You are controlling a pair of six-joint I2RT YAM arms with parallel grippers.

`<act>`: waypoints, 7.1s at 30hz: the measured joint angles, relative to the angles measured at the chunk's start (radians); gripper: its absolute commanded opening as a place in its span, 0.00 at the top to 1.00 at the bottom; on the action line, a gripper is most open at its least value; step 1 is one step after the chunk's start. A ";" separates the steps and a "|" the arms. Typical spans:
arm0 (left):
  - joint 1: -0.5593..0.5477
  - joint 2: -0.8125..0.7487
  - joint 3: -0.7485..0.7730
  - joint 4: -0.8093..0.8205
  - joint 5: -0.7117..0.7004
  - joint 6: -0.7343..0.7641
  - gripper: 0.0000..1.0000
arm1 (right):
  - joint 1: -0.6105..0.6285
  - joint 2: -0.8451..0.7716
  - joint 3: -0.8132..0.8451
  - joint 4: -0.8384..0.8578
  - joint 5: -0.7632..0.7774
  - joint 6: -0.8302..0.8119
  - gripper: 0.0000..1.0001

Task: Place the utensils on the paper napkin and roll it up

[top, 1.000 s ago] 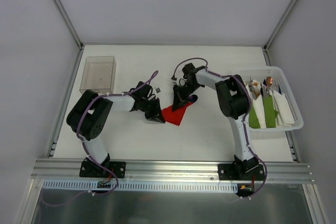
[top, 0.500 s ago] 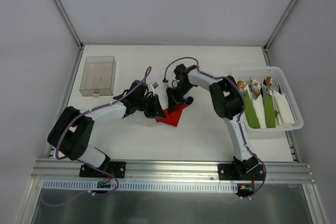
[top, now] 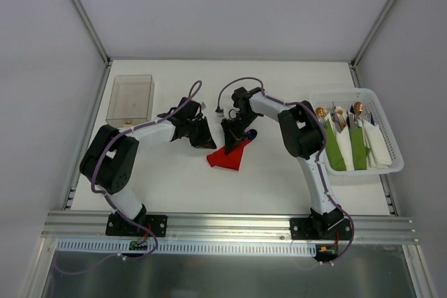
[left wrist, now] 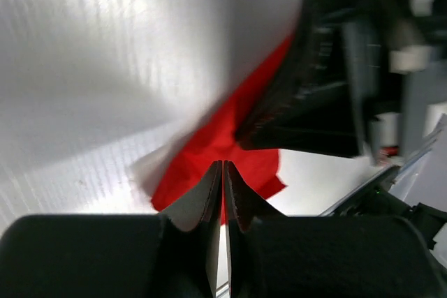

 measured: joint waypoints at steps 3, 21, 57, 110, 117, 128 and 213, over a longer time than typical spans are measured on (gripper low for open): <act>0.000 0.044 0.000 -0.034 -0.007 0.000 0.98 | 0.000 0.000 0.000 -0.018 -0.002 -0.031 0.98; -0.118 -0.023 -0.171 -0.017 0.008 -0.028 0.99 | 0.027 0.042 0.045 -0.253 0.003 -0.332 0.98; -0.145 0.035 -0.448 0.749 0.186 -0.374 0.98 | 0.063 0.094 0.101 -0.394 0.020 -0.463 0.97; -0.143 0.226 -0.537 1.126 0.190 -0.644 1.00 | -0.171 -0.320 -0.459 0.343 0.114 0.269 0.55; -0.143 0.219 -0.537 1.114 0.185 -0.650 1.00 | -0.177 -0.307 -0.465 0.371 0.121 0.348 0.72; -0.143 0.209 -0.533 1.094 0.183 -0.650 1.00 | -0.183 -0.289 -0.475 0.399 0.115 0.373 1.00; 0.132 0.269 -0.283 1.323 0.816 0.007 0.27 | -0.106 -0.492 -0.524 0.576 -0.291 0.021 1.00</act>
